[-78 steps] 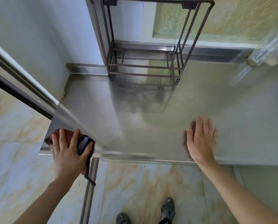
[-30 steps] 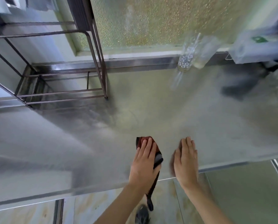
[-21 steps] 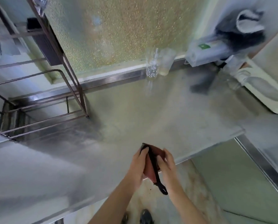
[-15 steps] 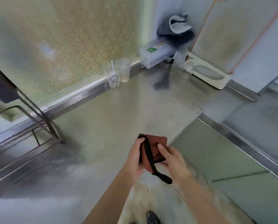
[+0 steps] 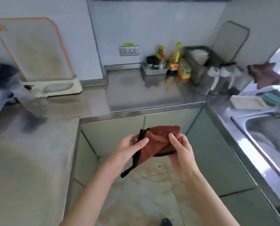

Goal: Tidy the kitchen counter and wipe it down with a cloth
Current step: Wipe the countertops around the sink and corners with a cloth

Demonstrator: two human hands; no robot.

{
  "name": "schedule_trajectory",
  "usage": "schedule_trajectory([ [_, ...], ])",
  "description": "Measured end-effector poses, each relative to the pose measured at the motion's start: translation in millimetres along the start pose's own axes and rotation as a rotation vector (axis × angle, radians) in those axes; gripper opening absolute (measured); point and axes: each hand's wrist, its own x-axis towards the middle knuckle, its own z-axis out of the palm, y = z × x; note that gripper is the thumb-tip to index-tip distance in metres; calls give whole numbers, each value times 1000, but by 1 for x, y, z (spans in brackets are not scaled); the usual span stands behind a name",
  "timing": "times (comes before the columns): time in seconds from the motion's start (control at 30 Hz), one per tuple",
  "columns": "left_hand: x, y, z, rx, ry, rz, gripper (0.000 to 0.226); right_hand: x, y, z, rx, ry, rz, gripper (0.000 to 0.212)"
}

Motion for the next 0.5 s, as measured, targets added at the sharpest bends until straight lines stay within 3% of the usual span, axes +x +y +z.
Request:
schedule_trajectory([
  [0.07,18,11,49,22,-135,-45,60,-4,-25,-43,67,44,-41,10],
  [0.2,46,23,155,-150,-294,-134,19,-12,-70,-122,119,146,-91,29],
  [0.33,65,31,253,-81,-368,16,11,-19,-113,-193,119,227,-182,30],
  [0.43,78,37,320,115,-396,214,9,-24,-145,-247,72,264,-240,43],
  [0.5,85,42,363,113,-439,248,11,-28,-165,-282,70,293,-263,56],
])
